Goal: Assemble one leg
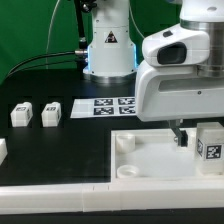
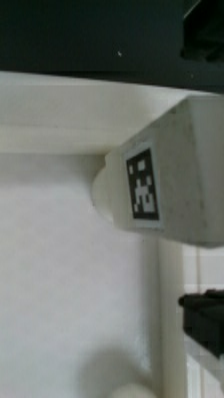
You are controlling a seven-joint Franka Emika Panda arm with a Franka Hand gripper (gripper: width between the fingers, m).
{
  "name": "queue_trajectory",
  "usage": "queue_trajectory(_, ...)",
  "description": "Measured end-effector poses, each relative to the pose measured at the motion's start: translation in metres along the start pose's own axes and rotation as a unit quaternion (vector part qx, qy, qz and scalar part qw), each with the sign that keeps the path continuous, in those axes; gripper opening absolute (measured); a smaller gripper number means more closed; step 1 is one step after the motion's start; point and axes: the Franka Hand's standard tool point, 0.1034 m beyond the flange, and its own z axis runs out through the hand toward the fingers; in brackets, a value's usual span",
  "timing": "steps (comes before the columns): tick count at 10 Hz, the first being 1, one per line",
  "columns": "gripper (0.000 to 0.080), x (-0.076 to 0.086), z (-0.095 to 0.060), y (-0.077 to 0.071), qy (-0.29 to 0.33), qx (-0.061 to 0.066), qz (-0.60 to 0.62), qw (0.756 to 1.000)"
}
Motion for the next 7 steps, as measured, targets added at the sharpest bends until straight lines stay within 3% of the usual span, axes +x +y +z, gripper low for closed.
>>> queue_trajectory(1, 0.0561, 0.0000, 0.0000, 0.0001, 0.000, 0.000, 0.000, 1.000)
queue_trajectory(2, 0.0424, 0.0000, 0.0000, 0.0001, 0.000, 0.000, 0.000, 1.000)
queue_trajectory(3, 0.0424, 0.0000, 0.0000, 0.0001, 0.000, 0.000, 0.000, 1.000)
queue_trajectory(4, 0.0289, 0.0000, 0.0001, 0.0003, 0.000, 0.000, 0.000, 1.000)
queue_trajectory(7, 0.0290, 0.0000, 0.0001, 0.0003, 0.000, 0.000, 0.023, 1.000)
